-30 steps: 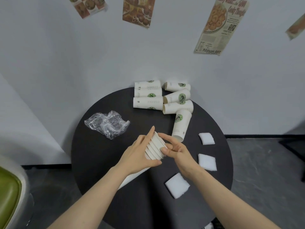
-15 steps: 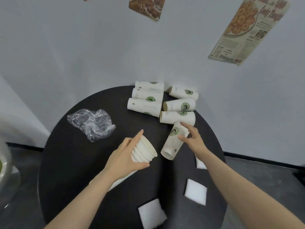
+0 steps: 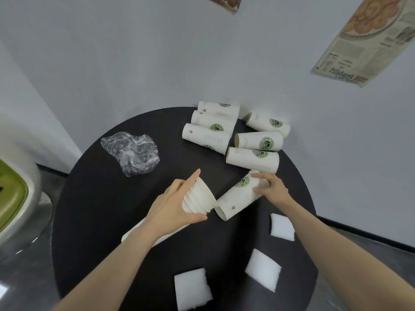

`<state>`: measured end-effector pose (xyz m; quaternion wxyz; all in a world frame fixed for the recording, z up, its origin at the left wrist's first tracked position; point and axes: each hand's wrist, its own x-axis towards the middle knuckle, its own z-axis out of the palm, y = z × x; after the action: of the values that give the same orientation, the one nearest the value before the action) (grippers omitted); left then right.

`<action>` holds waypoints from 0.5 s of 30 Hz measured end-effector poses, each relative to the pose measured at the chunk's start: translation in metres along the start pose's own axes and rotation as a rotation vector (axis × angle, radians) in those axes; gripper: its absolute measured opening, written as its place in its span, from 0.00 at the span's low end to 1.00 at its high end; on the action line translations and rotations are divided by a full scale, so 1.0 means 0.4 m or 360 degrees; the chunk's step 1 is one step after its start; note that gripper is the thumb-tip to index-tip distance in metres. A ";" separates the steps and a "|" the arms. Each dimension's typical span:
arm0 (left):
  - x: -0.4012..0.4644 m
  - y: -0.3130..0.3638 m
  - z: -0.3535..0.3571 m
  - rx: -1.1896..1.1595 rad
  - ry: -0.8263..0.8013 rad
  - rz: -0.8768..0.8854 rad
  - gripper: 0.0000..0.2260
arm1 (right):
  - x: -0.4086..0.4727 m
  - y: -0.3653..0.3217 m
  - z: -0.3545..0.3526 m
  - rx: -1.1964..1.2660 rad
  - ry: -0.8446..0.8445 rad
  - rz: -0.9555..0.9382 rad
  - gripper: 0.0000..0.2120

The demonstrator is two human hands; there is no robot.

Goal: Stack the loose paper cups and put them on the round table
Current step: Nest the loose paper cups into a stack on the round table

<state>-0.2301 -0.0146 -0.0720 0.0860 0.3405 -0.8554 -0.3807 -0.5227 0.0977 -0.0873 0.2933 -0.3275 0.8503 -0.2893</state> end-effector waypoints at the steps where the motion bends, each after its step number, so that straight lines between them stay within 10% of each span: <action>1: -0.004 0.003 0.003 -0.0003 0.0001 0.0000 0.47 | -0.009 0.008 -0.004 0.0134 -0.0042 -0.0010 0.17; 15: -0.067 -0.004 -0.016 0.0146 -0.0072 0.0082 0.47 | -0.188 -0.046 -0.036 0.1117 0.0066 -0.0012 0.19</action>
<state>-0.2067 -0.0018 -0.0656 0.0607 0.3134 -0.8822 -0.3462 -0.4793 0.1453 -0.0420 0.3695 -0.2039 0.7037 -0.5716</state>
